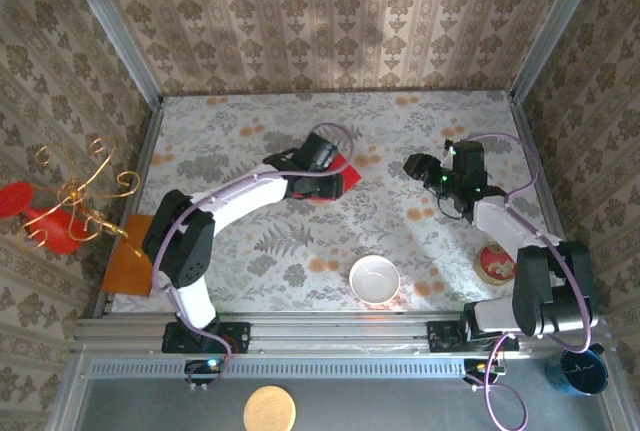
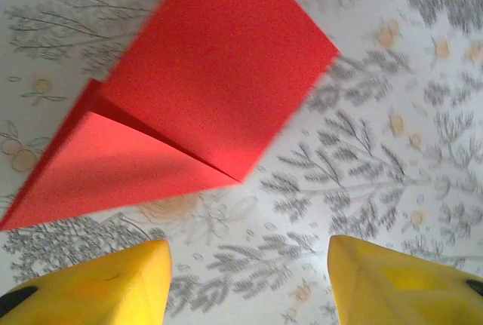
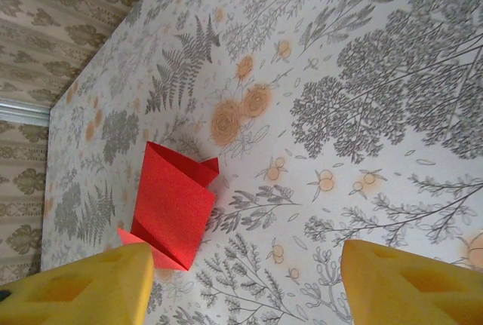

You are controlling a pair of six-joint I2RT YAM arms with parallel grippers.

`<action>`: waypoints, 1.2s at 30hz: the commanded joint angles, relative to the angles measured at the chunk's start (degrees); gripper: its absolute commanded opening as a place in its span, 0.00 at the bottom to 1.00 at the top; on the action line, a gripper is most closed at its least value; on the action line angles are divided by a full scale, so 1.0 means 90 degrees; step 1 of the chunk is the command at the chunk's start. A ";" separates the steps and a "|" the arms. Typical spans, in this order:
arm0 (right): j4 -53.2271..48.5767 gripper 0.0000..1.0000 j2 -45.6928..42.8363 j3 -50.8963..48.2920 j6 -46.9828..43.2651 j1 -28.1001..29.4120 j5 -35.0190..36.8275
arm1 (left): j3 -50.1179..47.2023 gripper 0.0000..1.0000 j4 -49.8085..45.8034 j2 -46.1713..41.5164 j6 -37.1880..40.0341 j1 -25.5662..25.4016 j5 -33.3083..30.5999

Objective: Fold a paper plane with a square sheet of paper (pick it up from the middle)
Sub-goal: Turn over the paper at the center of the table, then move the paper to the center of the table.

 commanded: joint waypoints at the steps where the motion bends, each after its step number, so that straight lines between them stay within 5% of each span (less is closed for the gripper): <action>1: -0.0065 0.67 0.0373 0.0286 0.0235 0.0146 -0.0151 | -0.0304 0.58 0.0904 -0.0026 -0.0362 0.0531 0.1059; 12: -0.0011 0.65 0.1002 0.0590 0.0449 0.0698 -0.0473 | 0.0049 0.58 0.0931 0.0896 0.0065 0.1099 0.1842; 36: -0.0097 0.65 0.1837 0.0893 0.0871 0.1361 -0.0611 | 0.0633 0.56 0.0543 0.1792 0.0259 0.1149 0.1630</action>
